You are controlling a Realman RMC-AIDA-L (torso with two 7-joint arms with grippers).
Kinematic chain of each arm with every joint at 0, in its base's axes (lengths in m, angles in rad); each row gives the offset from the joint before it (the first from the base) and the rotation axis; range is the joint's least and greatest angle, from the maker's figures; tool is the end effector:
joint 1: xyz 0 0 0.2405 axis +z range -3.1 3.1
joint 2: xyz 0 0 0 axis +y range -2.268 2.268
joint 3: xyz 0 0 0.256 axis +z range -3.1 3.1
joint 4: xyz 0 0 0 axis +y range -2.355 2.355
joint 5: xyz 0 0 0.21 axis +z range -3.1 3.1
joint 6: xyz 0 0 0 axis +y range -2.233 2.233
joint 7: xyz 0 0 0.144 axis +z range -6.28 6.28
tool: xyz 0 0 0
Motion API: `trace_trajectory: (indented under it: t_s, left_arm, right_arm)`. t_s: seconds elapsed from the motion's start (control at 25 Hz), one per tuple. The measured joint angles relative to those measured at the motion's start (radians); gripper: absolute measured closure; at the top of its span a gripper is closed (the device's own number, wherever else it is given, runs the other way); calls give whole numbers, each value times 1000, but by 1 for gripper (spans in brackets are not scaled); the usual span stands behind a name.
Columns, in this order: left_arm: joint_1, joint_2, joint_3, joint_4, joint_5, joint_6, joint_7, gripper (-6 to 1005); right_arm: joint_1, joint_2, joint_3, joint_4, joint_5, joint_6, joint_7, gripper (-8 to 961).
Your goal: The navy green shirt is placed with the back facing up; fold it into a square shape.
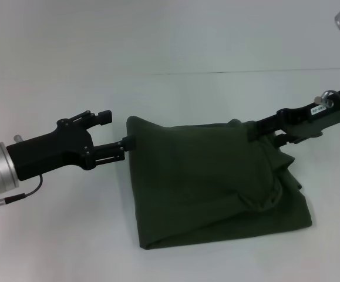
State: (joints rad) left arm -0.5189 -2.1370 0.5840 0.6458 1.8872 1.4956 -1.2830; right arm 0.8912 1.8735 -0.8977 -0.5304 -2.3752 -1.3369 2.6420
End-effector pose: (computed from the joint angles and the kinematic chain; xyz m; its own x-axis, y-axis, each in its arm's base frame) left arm -0.2562 0.3392 -0.0009 0.7147 0.2485 0.6538 0.5106 -0.8242 -0.2449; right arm 0.2311 0.4272 0.0353 0.2475 -0.9473 -0.2032 -0.9578 -0.2076 -0.1987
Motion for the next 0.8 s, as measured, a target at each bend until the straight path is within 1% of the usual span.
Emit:
trace_trajectory:
  t_s: [0.24, 0.44, 0.6, 0.72, 0.8]
  left_arm:
    - [-1, 0, 4, -2, 1, -10, 0, 93]
    - [-1, 0, 5, -2, 1, -10, -1, 93]
    - [-1, 0, 5, -2, -1, -10, -3, 93]
    - [-1, 0, 4, -2, -2, -6, -4, 93]
    - [-1, 0, 4, -2, -3, -4, -5, 93]
  right_arm:
    - [11, 20, -52, 2, -1, 57, -10, 128]
    - [22, 38, -76, 2, -1, 80, -37, 133]
    - [24, 49, -128, 2, -1, 111, -56, 136]
    - [25, 53, -166, 2, -28, 148, -58, 139]
    - [25, 59, -174, -2, -59, 168, -62, 141]
